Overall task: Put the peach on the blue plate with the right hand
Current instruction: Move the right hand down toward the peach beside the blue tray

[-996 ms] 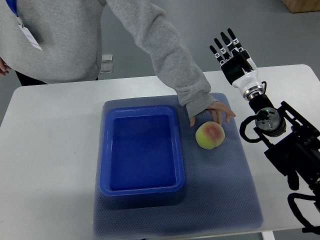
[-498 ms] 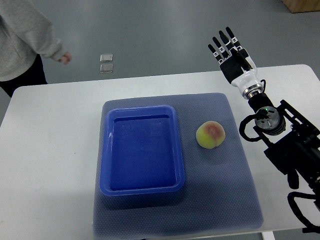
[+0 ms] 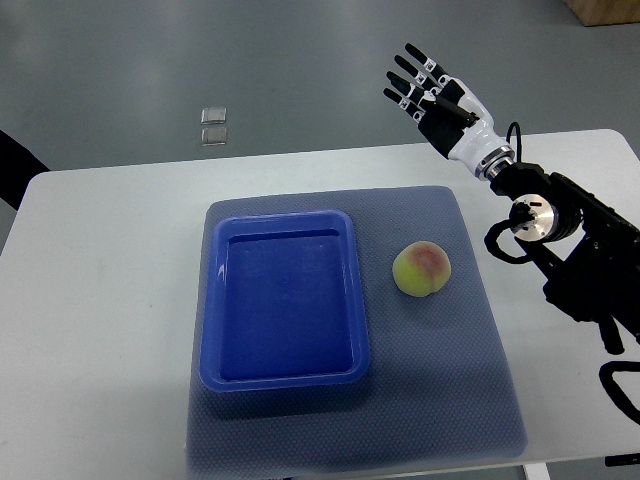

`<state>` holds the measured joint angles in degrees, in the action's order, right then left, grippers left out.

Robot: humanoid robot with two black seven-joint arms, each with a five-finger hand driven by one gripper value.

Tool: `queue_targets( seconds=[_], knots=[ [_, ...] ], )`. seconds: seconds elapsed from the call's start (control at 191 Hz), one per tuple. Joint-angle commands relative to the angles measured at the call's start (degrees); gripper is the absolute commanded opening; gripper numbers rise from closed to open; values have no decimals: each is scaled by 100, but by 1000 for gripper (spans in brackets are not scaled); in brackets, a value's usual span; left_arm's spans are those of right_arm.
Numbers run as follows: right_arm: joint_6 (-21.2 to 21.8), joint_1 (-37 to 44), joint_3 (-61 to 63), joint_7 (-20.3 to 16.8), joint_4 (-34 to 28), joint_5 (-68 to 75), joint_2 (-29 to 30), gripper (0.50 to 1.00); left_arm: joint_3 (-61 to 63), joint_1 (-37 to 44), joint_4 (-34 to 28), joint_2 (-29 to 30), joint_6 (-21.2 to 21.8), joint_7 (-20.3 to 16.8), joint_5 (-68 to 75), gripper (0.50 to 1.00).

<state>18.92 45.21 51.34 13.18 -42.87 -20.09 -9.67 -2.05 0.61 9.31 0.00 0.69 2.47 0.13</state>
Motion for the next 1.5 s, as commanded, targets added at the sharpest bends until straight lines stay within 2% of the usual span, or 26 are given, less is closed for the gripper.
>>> queue_targets(
  seconds=[0.0, 0.068, 0.073, 0.22, 0.251, 0.304, 0.309, 0.382, 0.43, 0.435, 0.445, 0.493, 0.534, 0.54, 0.597, 0.713, 0.969, 1.168, 1.441, 1.446, 1.493],
  knots=[
    [59, 303, -748, -298, -450, -768, -623, 930, 3, 1, 89, 0, 1, -1, -4, 1000],
    [86, 392, -915, -369, -565, -936, -764, 930, 3, 1, 98, 0, 1, -1, 5, 1000],
    [199, 627, -1342, -500, -878, -1327, -1078, 932, 3, 1, 124, 0, -8, -1, 5, 1000],
    [709, 1498, -2531, -949, -1786, -2271, -1959, 930, 3, 1, 264, 0, 1, 8, -13, 1000],
    [859, 1762, -2900, -1054, -1901, -2350, -2117, 930, 3, -8, 300, 0, 1, 8, -4, 1000],
    [859, 1763, -2902, -1055, -1901, -2351, -2118, 930, 3, -8, 300, 0, 1, 8, -4, 1000],
    [1077, 2267, -3615, -1194, -2014, -2403, -2344, 932, 3, 1, 335, 0, -8, 17, -4, 1000],
    [1351, 3080, -4588, -1257, -2313, -2517, -2706, 932, 3, 1, 361, 0, -8, 26, 5, 1000],
    [1351, 3081, -4589, -1257, -2314, -2518, -2707, 932, 3, 1, 361, 0, -8, 26, 5, 1000],
    [1551, 3638, -5129, -1265, -2627, -2726, -2985, 930, 3, 1, 405, 0, -8, 26, -4, 1000],
    [1588, 3765, -5247, -1266, -2700, -2781, -3031, 932, 3, -8, 405, 0, -8, 26, -4, 1000],
    [1608, 4179, -5652, -1266, -2876, -2939, -3120, 932, 3, 1, 423, 0, -8, 26, 5, 1000],
    [1608, 4180, -5653, -1266, -2877, -2939, -3120, 932, 3, 1, 423, 0, -8, 26, 5, 1000],
    [1608, 4597, -6157, -1274, -3077, -3122, -3146, 930, 3, -8, 440, 0, -17, 26, 22, 1000],
    [1608, 4900, -6566, -1283, -3228, -3264, -3129, 932, 12, -8, 528, 0, -8, 26, 14, 1000],
    [1465, 4988, -6901, -1433, -3378, -3352, -2979, 930, 21, -8, 572, 0, -8, 26, 31, 1000],
    [604, 4567, -7085, -1415, -3351, -3537, -2637, 930, 3, -17, 687, 0, -17, 26, 40, 1000],
    [455, 4145, -7085, -1397, -3281, -3845, -2496, 930, 3, -17, 687, 0, -17, 35, 31, 1000],
    [33, 3749, -7068, -1389, -3052, -3862, -2250, 930, -6, -17, 687, 0, -17, 35, 31, 1000],
    [-80, 3697, -7068, -1363, -3035, -3871, -2180, 930, -6, -17, 687, 0, -17, 35, 31, 1000],
    [-178, 3644, -7068, -1353, -2991, -3871, -2153, 930, -6, -17, 687, 0, -17, 35, 22, 1000]
  ],
)
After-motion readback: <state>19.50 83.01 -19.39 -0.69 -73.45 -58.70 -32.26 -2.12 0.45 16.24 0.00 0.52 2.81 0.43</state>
